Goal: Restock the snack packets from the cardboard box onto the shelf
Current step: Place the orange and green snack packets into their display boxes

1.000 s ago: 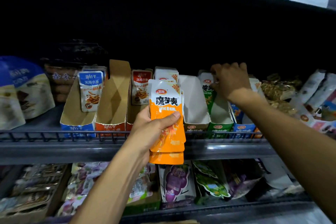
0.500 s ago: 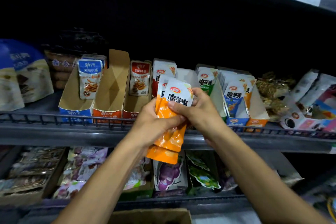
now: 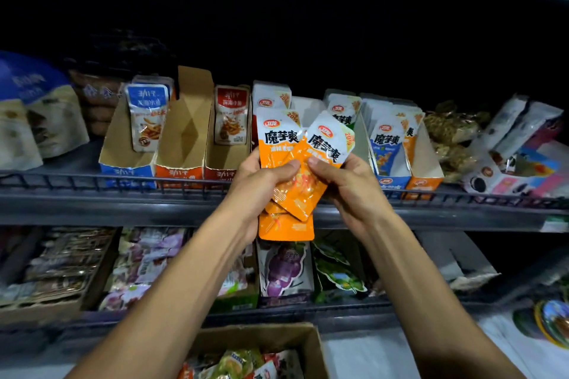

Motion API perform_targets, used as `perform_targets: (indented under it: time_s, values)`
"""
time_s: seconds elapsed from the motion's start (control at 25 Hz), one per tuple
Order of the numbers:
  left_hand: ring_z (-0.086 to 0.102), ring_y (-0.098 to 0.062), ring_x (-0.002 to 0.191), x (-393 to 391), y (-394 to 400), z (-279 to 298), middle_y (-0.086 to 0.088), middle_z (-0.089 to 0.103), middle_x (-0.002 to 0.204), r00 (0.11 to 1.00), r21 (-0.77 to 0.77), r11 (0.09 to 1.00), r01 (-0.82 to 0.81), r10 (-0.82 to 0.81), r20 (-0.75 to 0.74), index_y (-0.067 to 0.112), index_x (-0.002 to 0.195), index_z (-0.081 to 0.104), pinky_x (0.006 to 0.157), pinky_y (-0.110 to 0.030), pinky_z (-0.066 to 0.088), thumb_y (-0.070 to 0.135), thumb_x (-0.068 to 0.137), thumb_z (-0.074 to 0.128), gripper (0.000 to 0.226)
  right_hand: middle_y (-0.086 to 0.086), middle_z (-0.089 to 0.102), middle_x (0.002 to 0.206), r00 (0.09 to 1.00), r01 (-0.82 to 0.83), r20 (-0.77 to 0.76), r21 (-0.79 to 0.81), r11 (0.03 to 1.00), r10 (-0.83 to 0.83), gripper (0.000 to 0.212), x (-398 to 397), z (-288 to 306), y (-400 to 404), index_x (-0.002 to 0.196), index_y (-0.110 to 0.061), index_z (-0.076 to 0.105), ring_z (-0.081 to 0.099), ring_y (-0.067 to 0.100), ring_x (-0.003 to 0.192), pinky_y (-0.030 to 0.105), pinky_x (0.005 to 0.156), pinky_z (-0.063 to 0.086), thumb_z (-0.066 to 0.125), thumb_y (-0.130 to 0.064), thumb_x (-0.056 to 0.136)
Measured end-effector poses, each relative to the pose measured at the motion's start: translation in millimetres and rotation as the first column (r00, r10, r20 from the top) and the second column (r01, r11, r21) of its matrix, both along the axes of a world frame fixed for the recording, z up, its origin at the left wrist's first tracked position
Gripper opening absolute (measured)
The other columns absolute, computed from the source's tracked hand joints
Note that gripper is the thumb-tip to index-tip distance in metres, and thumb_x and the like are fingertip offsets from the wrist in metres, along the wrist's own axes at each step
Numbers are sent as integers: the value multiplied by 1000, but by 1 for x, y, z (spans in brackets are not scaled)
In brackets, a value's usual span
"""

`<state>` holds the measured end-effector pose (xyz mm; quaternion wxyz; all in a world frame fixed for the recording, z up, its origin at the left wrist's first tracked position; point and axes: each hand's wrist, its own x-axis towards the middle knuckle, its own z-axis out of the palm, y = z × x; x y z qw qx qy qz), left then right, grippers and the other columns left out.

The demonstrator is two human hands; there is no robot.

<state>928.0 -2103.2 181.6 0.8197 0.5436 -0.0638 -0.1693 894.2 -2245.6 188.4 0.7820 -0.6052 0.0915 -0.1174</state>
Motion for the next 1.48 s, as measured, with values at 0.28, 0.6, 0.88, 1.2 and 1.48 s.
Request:
perform_targets:
  time_s: [0.28,0.6,0.88,1.2,1.48]
  values:
    - [73,-15,77,0,-13,-3,0,77,92,996,-40,998,-40,36,-79,19,107,66,66,-30,56,16,97,59,12,3,69,76,928,371,9,15,928,-372,16,-11,6,-50,105,-14,55,67,13,64,35,69,58,55,-4,93]
    - [72,-18,81,-2,-31,-7,-3,75,99,991,-31,998,-46,42,-128,18,117,63,66,-32,55,22,97,60,21,6,64,91,773,616,294,-557,557,-562,22,-12,80,-203,107,-14,57,64,19,82,37,66,56,58,-3,88]
    - [72,-16,75,1,-36,-12,-1,75,92,993,11,999,-46,47,-108,20,104,66,63,-31,54,20,96,61,9,15,61,122,835,449,130,-724,524,-535,33,52,42,-233,124,-3,58,56,27,111,43,96,49,60,-2,91]
    - [74,-14,73,5,-35,-14,2,77,89,997,18,1000,-18,19,-71,21,101,67,66,-32,57,19,97,61,8,18,65,105,704,467,257,-870,159,-662,30,44,7,-215,108,-5,58,61,34,98,38,75,49,67,-23,86]
    - [73,-18,79,2,-29,-11,-3,77,97,997,10,1000,-18,18,-73,20,105,67,71,-34,57,20,96,61,10,14,66,104,871,-242,-100,-939,-243,-481,21,25,7,-194,105,-15,63,60,32,94,38,85,44,47,-24,94]
